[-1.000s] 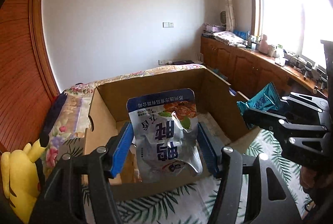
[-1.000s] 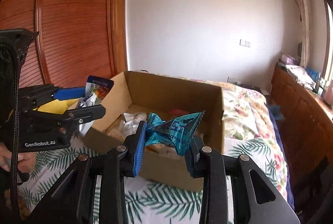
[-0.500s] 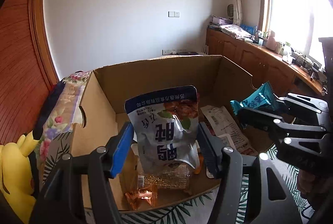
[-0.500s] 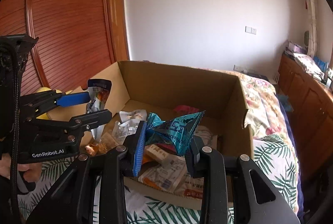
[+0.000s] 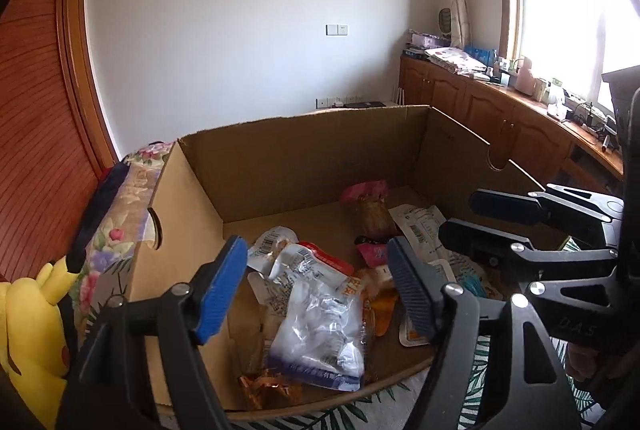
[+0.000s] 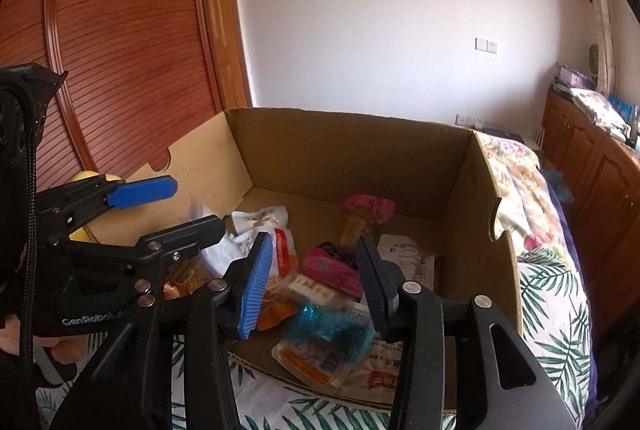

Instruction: Organize snacks

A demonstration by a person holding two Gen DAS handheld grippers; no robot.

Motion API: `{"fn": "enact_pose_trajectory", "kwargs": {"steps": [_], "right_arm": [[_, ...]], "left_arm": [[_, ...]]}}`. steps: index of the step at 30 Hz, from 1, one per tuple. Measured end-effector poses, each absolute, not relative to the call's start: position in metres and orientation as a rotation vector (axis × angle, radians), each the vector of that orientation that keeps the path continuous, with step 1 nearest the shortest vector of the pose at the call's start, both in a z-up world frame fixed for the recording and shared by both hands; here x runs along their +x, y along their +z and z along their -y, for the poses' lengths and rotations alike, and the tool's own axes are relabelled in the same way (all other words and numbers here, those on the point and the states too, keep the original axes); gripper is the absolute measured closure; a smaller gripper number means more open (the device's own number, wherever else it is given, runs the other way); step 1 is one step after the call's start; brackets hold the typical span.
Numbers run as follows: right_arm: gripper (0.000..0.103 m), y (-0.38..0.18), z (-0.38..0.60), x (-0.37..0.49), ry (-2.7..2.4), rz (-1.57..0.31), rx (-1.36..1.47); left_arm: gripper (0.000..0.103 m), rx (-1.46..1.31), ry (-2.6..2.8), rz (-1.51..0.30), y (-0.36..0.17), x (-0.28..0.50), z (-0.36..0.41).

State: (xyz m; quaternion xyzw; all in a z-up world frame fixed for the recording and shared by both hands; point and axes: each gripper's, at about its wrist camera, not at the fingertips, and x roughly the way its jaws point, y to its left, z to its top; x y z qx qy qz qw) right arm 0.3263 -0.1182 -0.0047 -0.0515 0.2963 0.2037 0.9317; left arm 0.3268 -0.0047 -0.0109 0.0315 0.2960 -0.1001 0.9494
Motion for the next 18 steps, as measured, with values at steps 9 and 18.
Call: {"fn": "enact_pose_trajectory", "kwargs": {"steps": [9,18], "right_arm": [[0.058,0.010,0.127,0.301,0.398,-0.571,-0.088],[0.056,0.038,0.140,0.251,0.370,-0.521,-0.085]], "left_arm": [[0.028,0.070,-0.192,-0.583,0.003,0.300,0.005],[0.028,0.066,-0.173,-0.533,0.029,0.245,0.003]]}}
